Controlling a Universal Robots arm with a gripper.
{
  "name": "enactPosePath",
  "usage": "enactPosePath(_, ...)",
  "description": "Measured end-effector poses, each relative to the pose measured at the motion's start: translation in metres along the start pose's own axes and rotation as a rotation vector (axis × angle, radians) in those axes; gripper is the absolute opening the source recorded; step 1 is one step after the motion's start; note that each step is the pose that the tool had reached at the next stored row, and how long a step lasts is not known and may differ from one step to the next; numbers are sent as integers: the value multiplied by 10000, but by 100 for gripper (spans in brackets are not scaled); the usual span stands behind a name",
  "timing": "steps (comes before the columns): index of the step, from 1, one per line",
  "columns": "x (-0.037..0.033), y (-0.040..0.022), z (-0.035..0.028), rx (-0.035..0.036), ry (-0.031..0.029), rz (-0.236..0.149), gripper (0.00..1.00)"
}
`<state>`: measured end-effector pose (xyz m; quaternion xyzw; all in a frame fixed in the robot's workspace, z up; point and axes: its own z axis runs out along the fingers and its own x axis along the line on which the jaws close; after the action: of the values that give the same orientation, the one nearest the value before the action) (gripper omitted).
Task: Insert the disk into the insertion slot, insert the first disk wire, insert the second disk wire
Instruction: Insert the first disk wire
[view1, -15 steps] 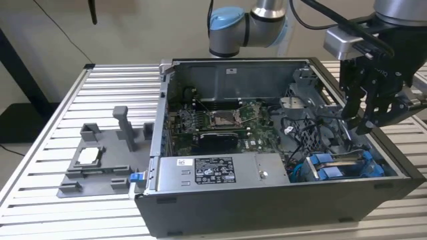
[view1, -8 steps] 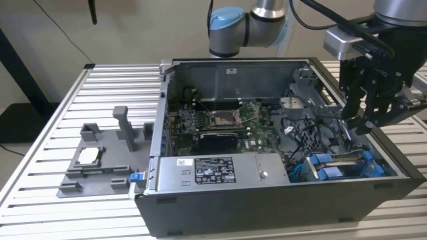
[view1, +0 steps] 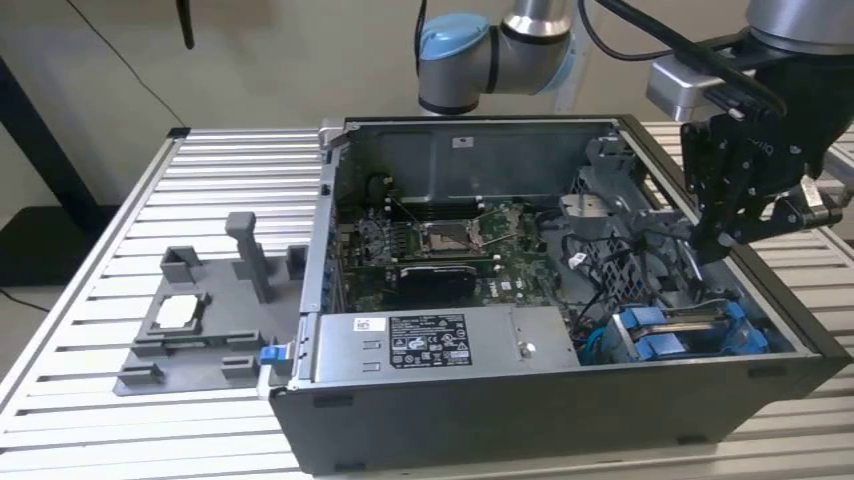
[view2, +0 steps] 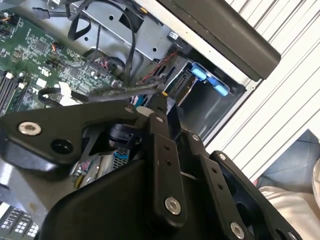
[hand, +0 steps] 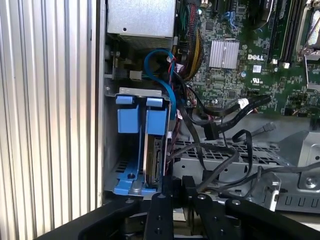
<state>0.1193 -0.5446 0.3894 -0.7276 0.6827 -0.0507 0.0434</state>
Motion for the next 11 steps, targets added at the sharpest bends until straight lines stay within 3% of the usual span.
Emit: enactPosePath(11, 0, 1, 8, -50, -5, -1, 19)
